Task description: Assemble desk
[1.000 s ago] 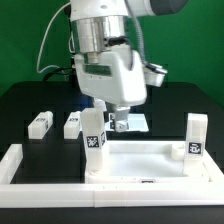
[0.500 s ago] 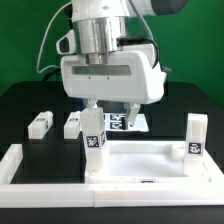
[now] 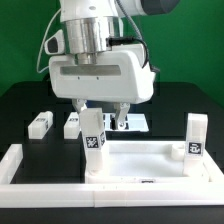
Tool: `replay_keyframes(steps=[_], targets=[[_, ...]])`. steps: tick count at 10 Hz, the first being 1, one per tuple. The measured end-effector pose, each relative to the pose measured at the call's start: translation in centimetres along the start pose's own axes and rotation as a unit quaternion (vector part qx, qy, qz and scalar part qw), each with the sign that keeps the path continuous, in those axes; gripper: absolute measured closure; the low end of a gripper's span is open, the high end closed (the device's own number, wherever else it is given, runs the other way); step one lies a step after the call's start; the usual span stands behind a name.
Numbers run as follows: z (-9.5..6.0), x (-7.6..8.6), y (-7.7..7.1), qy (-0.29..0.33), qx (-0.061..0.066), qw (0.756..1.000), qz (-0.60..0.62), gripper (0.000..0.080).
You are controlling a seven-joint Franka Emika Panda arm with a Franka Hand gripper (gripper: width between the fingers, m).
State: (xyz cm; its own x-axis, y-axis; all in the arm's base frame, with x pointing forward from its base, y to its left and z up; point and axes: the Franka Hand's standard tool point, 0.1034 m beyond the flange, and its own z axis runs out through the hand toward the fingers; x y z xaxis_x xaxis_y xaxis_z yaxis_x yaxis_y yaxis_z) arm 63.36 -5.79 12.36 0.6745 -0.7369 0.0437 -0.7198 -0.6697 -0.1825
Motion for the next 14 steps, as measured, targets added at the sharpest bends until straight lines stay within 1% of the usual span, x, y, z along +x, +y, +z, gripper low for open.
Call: replay_keyframes(steps=[1,2,3,4,5,6,7,8,9,11,12,13,14], targets=[[-0.2,0.4,-0.7,0.008,0.003,1.0,0.0,0.015],[0.2,0.1,-0.3,0.004,0.0,1.0,0.005,0.015],[0.2,0.1,-0.3,0.004,0.0,1.0,0.005,0.015],[0.2,0.1,-0.3,0.004,0.0,1.0,0.008,0.0289],[0.2,0.1,-0.3,0.004,0.0,0.999,0.045,0.0429],[0.2,0.0,-0.3,0.004,0.0,0.997,0.071,0.0605],[0.2,0.0,-0.3,0.003,0.001,0.994,0.112,0.0605],[0.2,0.2,-0.2,0.005,0.001,0.992,0.128,0.0728],[0.2,0.3,-0.1,0.005,0.0,0.993,0.114,0.0786],[0.2,0.3,-0.1,0.006,0.0,0.994,0.108,0.0795],[0.1,0.1,-0.3,0.004,-0.017,0.999,0.034,0.0797],[-0.3,-0.5,-1.3,-0.001,-0.056,0.993,-0.106,0.0797],[-0.3,-1.3,-1.8,-0.013,-0.067,0.987,-0.148,0.0797]])
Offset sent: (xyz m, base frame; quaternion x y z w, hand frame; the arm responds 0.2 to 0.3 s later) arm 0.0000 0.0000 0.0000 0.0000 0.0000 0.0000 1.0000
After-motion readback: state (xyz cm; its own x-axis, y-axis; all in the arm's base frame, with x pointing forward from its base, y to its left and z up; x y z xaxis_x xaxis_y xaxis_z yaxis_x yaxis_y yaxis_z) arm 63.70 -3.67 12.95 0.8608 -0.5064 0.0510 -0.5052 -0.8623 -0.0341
